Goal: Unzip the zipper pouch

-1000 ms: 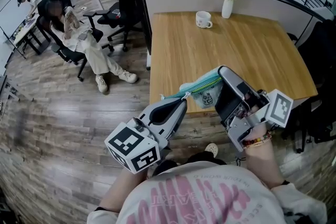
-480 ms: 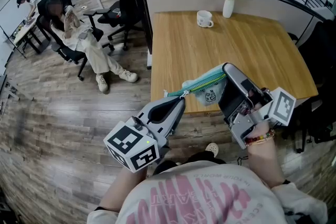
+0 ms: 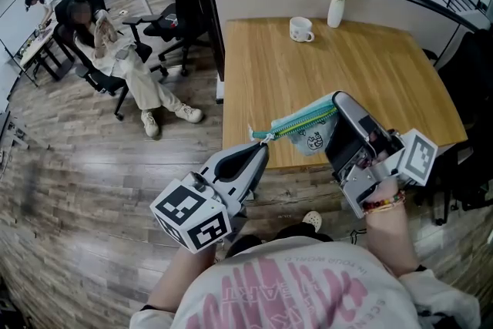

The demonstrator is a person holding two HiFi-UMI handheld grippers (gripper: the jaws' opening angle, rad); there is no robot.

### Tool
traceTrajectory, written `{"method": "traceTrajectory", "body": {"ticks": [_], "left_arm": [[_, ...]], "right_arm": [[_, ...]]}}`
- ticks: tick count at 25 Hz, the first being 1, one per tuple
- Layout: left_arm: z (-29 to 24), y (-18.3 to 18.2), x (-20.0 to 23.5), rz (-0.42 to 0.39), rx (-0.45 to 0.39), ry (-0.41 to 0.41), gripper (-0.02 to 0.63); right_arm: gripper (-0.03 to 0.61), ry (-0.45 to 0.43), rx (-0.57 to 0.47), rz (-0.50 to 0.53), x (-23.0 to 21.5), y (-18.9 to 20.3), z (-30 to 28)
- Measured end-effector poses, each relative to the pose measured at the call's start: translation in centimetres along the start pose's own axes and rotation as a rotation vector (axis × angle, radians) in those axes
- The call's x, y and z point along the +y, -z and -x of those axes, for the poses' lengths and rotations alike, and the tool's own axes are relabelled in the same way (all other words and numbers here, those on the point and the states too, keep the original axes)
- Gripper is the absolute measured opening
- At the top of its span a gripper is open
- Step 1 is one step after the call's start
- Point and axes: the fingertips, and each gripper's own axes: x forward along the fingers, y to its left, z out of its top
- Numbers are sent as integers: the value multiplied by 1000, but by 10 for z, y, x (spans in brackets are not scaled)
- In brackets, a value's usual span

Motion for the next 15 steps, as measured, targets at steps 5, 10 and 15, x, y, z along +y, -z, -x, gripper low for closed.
{"method": "traceTrajectory", "body": {"ticks": [5, 10, 15], "left_arm": [[2, 0, 1, -13, -1, -13, 3], [4, 0, 2, -10, -2, -24, 3], [12, -2, 10, 0, -7, -47, 3]], "right_arm": [[38, 1, 7, 3, -2, 2, 0], [38, 8, 18, -4, -2, 3, -1], [38, 6, -4, -6, 1, 1, -1]]}}
